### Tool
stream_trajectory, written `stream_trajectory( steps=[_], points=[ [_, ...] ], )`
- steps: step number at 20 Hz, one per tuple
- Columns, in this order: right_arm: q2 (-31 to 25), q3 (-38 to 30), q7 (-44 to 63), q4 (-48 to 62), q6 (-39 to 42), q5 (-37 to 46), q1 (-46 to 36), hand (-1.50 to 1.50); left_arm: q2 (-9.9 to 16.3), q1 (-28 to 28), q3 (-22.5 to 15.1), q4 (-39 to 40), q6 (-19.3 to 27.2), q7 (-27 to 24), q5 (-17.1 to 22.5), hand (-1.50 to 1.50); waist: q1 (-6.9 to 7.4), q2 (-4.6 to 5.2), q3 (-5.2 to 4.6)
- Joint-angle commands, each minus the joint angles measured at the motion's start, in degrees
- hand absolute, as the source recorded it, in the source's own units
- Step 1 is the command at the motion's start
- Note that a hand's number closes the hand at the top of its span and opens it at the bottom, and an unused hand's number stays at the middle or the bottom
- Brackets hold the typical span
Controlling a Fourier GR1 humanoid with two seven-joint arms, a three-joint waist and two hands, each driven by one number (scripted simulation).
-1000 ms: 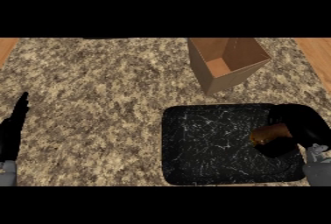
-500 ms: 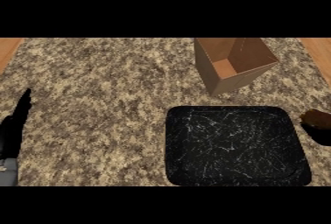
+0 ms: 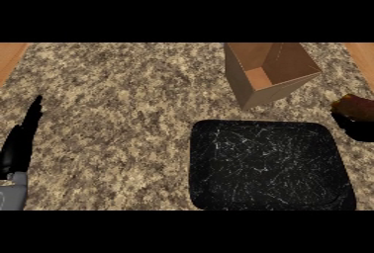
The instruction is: Pick the sweet potato from the tray and place it in the cardboard box
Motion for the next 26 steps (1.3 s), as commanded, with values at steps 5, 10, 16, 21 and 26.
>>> stream_trajectory(
  steps=[5, 10, 16, 21, 26],
  points=[
    [5.75, -0.13, 4.11, 14.01, -0.16, -3.68, -19.84, 1.50, 1.15, 0.78, 0.93, -0.61, -2.17, -1.74, 0.48, 0.00, 1.20, 0.21, 0.01],
    [10.98, 1.27, 7.86, 21.91, -2.74, -2.37, -28.14, 1.50, -1.70, -0.20, -0.66, -2.02, 0.73, 1.65, -2.10, 0.00, 0.76, 0.13, 0.02],
    [14.25, -0.14, 2.66, 42.82, -9.37, -1.87, -37.93, 1.50, -0.43, 0.28, 1.35, 0.60, -1.87, -1.07, -0.14, 0.00, 1.37, 0.38, 0.02],
    [12.94, -2.98, -3.68, 62.03, -15.05, -0.43, -46.56, 1.50, -0.32, -2.19, 0.65, 0.79, -2.26, -0.87, -0.92, 0.00, 2.20, 0.84, 0.03],
    [14.23, -2.00, -2.36, 73.60, -20.39, 3.88, -52.41, 1.50, -1.31, -3.93, 0.77, 3.64, -1.84, -1.77, -1.03, 0.00, 2.69, 1.23, -0.01]
  ],
)
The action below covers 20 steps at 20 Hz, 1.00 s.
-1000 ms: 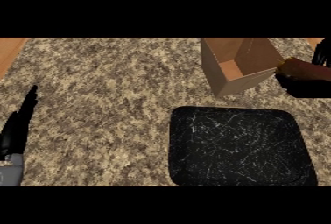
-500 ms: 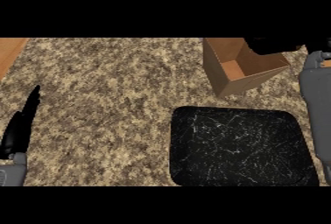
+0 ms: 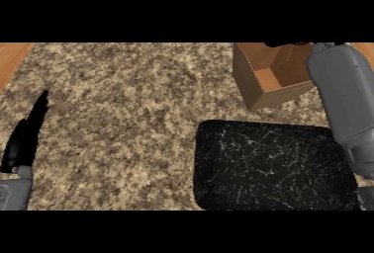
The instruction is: Pick the sweet potato from the tray and place it in the cardboard box
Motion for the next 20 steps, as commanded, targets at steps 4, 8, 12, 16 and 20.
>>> stream_trajectory(
  steps=[4, 8, 12, 16, 20],
  points=[
    [1.55, -4.73, -1.23, 16.13, -8.79, -0.57, -3.20, -1.50, 0.32, -0.69, -0.47, -2.59, -0.57, 1.43, -0.42, 0.00, 1.45, 0.52, 0.08],
    [1.44, -8.23, -3.12, 20.76, -10.20, -3.42, -4.62, -1.50, -1.49, -0.47, -1.06, -0.69, 1.28, -0.46, -1.53, 0.00, 1.65, 0.91, 0.07],
    [0.90, -8.97, -7.58, 22.94, -12.85, -3.59, -6.01, -1.50, 0.40, -0.77, -0.31, -1.46, -1.06, 0.06, -0.54, 0.00, 1.80, 0.80, 0.09],
    [0.24, -11.25, -14.05, 21.15, -15.92, -5.92, -6.87, -1.50, -0.93, -1.31, -0.78, -0.10, -0.48, -0.07, -0.75, 0.00, 1.64, 0.86, 0.11],
    [-0.89, -15.01, -18.31, 19.89, -19.04, -9.60, -6.44, -1.50, -1.53, 0.81, -0.80, -1.46, -0.55, 0.20, -0.44, 0.00, 1.10, 0.43, 0.12]
  ],
)
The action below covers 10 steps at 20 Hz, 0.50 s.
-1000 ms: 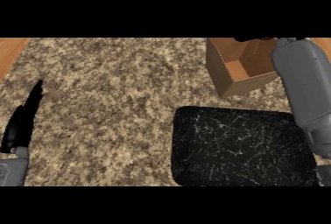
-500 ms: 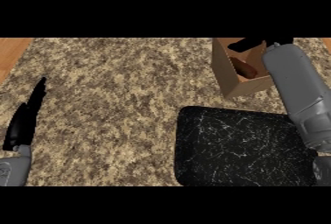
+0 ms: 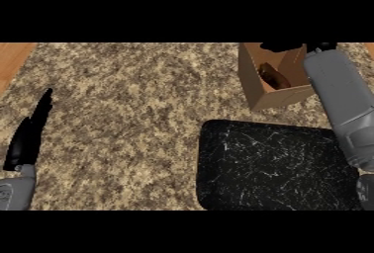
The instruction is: Pick the sweet potato from the tray and place it in the cardboard box
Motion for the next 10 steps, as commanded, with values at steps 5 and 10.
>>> stream_trajectory(
  steps=[5, 10],
  points=[
    [-1.98, -8.32, -11.05, -3.43, -2.37, -9.47, 0.38, -1.50, 0.36, 1.22, 1.21, 1.01, 0.40, -0.94, -0.10, 0.00, -1.69, -0.96, -0.25],
    [-7.42, -11.06, -16.99, -4.85, 4.76, -14.13, 5.83, -1.50, 0.47, 1.91, 2.09, 0.44, 0.93, -0.61, -0.19, 0.00, -3.09, -1.51, -0.28]
  ],
)
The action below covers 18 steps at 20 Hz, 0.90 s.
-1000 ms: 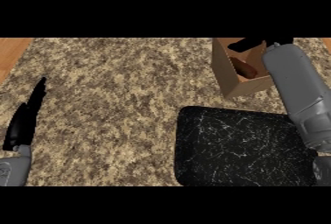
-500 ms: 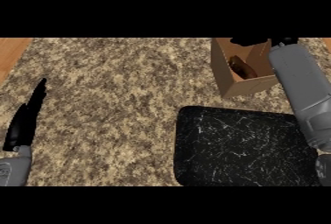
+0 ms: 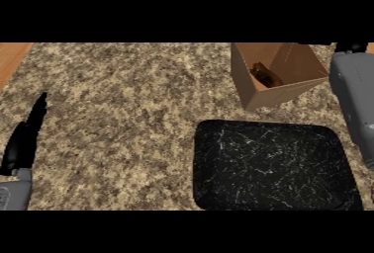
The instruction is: Pick the sweet potato from the tray and place it in the cardboard box
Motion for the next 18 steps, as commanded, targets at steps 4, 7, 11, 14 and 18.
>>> stream_trajectory(
  steps=[4, 7, 11, 14, 18],
  points=[
    [-5.44, -3.19, -3.92, -5.60, 6.47, -6.15, 9.37, -1.50, -0.41, 2.39, 1.65, 0.95, 1.17, -1.78, 0.03, 0.00, -2.50, -0.98, -0.12],
    [-11.81, -3.63, -1.59, -6.97, 12.36, -7.41, 10.96, -1.50, 1.04, 2.30, 1.50, -1.29, -0.84, 1.80, 0.10, 0.00, -2.65, -1.06, -0.11],
    [-13.51, -3.81, -2.78, -12.78, 17.36, -10.03, 19.43, -1.50, -0.11, 4.47, 1.82, -0.99, 0.10, -1.68, -0.07, 0.00, -3.02, -1.17, -0.15],
    [-15.91, -4.04, -1.05, -16.01, 21.07, -12.06, 23.48, -1.50, -0.99, 2.33, 1.61, 1.45, 0.76, -1.51, -0.66, 0.00, -2.74, -0.99, -0.15],
    [-19.07, -3.60, 0.48, -21.99, 29.48, -14.29, 30.54, -1.50, 1.97, 1.98, 3.08, -0.30, -1.57, 0.00, 0.09, 0.00, -2.79, -1.07, -0.16]
  ],
)
